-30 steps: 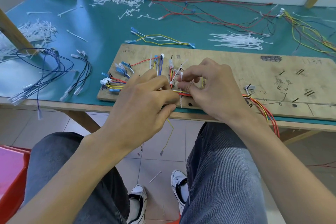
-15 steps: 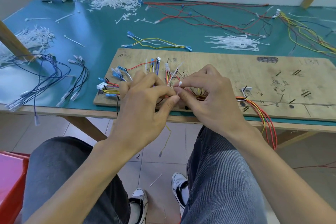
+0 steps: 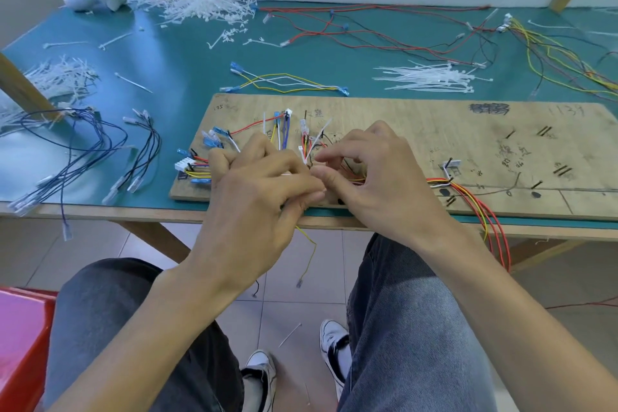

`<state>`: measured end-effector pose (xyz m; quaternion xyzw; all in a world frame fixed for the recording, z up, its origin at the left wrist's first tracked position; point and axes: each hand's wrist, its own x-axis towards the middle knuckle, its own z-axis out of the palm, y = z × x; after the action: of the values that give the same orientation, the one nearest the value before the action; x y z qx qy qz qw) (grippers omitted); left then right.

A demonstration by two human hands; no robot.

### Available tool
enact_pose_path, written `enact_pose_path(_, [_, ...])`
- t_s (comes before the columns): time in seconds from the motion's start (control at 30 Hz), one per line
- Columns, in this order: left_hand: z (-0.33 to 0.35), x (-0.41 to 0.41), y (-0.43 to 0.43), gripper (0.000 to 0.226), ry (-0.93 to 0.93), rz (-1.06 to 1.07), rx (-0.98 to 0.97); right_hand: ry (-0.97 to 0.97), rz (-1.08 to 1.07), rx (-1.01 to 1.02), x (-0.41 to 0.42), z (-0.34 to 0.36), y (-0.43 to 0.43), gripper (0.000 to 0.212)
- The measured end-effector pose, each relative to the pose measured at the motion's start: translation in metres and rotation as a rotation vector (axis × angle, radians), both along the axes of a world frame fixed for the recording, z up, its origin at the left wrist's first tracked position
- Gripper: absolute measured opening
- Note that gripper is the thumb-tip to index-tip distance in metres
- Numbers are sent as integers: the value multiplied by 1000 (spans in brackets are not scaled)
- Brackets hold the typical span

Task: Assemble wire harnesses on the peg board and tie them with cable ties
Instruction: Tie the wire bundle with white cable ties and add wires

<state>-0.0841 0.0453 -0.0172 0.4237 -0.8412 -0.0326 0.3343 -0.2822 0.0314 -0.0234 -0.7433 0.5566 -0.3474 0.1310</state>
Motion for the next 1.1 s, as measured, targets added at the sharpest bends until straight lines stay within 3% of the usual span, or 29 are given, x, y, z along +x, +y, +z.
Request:
enact_pose_path(0.13, [-7, 5, -2, 12, -76, -43, -182, 120, -37, 63, 7, 14, -10, 26])
enact_pose_path(0.3, [-11, 7, -2, 15, -123, -66, -231, 130, 39, 235, 12, 31, -23, 10])
enact_pose_path(0.37, [-12, 7, -3, 15, -115, -72, -225, 162, 91, 291, 10, 36, -27, 16])
enact_pose_path(0.53, [-15, 7, -4, 15, -44, -62, -176, 71, 86, 301, 4, 37, -30, 13])
enact_pose_path(0.7, [-17, 4, -4, 13, 100, 9, -6, -107, 73, 254, 1, 28, -25, 9])
enact_pose_path(1.1, [-14, -5, -1, 13, 186, 77, 158, -229, -60, 264, -4, 28, -17, 28])
